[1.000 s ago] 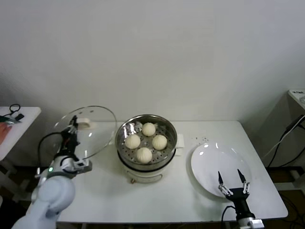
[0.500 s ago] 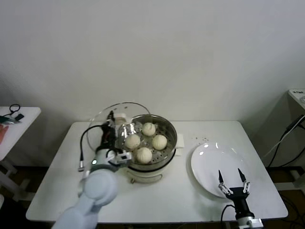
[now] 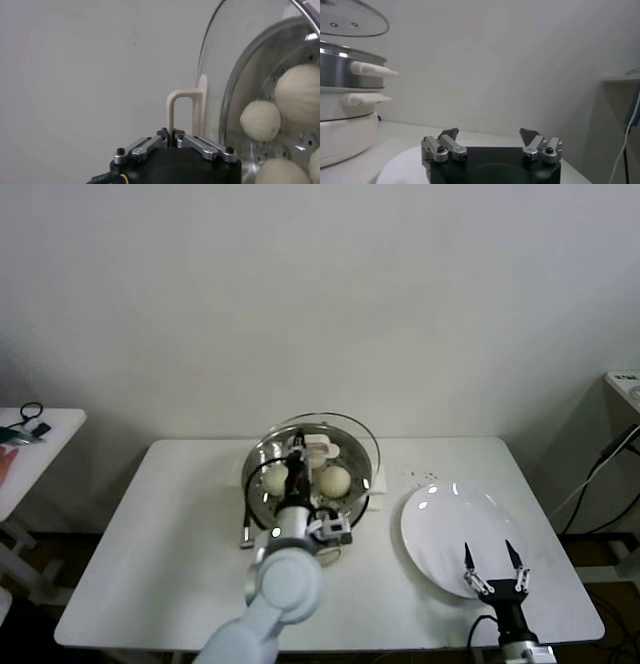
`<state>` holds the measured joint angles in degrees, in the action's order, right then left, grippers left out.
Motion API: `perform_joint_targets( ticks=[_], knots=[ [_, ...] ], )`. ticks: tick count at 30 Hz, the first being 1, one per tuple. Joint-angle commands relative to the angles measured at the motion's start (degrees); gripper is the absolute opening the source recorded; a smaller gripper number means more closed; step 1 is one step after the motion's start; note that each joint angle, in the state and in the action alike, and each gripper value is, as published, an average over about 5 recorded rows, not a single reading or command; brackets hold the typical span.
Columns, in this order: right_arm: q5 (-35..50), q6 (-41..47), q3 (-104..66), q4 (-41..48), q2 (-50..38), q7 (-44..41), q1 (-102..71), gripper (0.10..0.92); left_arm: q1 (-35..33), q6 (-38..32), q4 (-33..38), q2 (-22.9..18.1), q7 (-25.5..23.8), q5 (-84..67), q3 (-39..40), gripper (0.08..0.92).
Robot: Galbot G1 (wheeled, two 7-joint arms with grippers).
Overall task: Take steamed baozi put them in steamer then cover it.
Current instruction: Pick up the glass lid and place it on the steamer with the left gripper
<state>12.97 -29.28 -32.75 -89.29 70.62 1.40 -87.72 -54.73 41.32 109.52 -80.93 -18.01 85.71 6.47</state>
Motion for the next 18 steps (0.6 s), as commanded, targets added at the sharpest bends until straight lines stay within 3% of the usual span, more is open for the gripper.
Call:
perform_joint_targets(
  ticks=[1, 18],
  knots=[
    [0.01, -0.58, -0.48, 0.41, 0.39, -0.05, -0.1, 0.823, 0.61, 0.25, -6.83, -4.45, 1.74, 4.76, 2.44, 0.142],
    [0.0, -1.41, -1.28, 0.8, 0.66, -0.22, -0.81, 0.823, 0.85, 0.06, -8.52, -1.05, 2.04, 3.57, -0.75, 0.142]
  ],
)
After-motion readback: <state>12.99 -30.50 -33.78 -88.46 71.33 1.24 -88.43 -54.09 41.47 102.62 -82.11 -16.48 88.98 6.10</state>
